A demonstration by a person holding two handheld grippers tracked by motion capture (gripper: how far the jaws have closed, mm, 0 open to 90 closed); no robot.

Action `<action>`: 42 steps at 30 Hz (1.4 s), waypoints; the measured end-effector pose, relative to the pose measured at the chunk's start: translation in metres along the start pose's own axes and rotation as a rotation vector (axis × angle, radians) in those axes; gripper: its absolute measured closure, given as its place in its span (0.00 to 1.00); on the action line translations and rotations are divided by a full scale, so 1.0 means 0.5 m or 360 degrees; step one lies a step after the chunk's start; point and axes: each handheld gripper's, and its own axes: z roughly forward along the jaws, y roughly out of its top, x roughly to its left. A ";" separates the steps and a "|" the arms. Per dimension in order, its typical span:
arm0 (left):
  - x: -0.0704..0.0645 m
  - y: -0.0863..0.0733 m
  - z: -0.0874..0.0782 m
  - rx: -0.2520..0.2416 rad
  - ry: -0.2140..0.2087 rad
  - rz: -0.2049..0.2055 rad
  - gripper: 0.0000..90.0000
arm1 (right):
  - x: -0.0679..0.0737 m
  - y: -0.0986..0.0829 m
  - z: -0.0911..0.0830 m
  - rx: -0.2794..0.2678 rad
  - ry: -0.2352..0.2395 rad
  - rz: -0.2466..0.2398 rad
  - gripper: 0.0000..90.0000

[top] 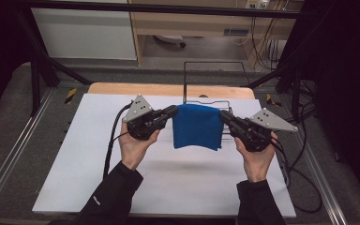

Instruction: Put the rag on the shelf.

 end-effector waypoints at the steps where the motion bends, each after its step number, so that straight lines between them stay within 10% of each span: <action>1: 0.000 0.002 0.002 -0.0008 0.0000 -0.0003 0.96 | 0.000 0.003 -0.001 -0.0006 -0.0002 -0.0003 0.96; 42: 0.001 0.118 0.074 -0.0285 -0.0008 -0.0036 0.96 | -0.050 0.120 -0.027 -0.0287 -0.0181 -0.0096 0.96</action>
